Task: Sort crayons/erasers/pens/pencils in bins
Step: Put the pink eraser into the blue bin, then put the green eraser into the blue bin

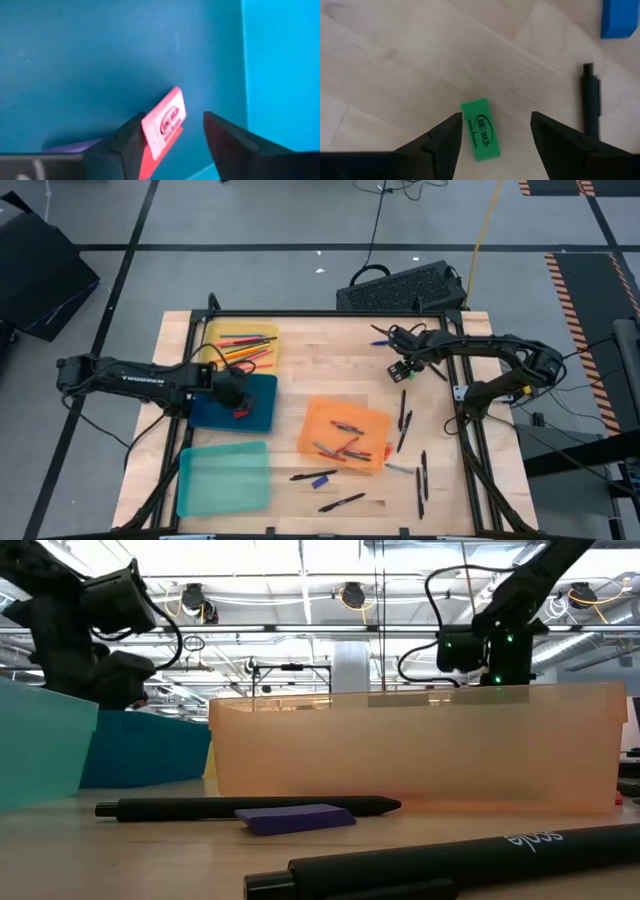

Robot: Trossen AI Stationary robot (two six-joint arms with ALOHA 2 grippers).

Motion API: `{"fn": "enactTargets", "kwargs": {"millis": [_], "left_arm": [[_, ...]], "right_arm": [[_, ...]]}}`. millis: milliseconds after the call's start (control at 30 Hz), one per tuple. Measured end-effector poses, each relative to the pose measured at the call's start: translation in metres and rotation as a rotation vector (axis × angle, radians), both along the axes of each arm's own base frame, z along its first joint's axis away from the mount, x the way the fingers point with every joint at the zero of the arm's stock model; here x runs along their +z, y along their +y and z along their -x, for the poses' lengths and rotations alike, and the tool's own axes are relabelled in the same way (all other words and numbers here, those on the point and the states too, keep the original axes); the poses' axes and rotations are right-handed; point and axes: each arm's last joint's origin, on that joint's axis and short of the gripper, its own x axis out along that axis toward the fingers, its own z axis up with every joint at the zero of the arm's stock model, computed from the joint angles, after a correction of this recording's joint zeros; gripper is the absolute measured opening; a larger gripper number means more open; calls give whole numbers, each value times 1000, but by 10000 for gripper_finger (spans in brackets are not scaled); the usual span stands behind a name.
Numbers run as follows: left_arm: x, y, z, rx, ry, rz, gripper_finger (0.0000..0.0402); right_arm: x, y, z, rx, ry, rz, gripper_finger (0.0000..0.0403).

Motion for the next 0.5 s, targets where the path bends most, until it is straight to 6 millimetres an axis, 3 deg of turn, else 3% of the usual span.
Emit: {"fn": "enactTargets", "kwargs": {"millis": [133, 267, 400, 500], "left_arm": [[23, 1, -2, -27, -9, -30, 226], [59, 3, 0, -19, -22, -147, 229], [96, 7, 8, 19, -40, -295, 230], [111, 9, 16, 70, -53, -358, 230]], "right_arm": [[-4, -3, 3, 3, 5, -22, 222], [-5, -2, 2, 28, -32, -73, 202], [-7, 0, 4, 33, -13, -120, 178], [-9, 1, 4, 39, 2, -150, 165]]}}
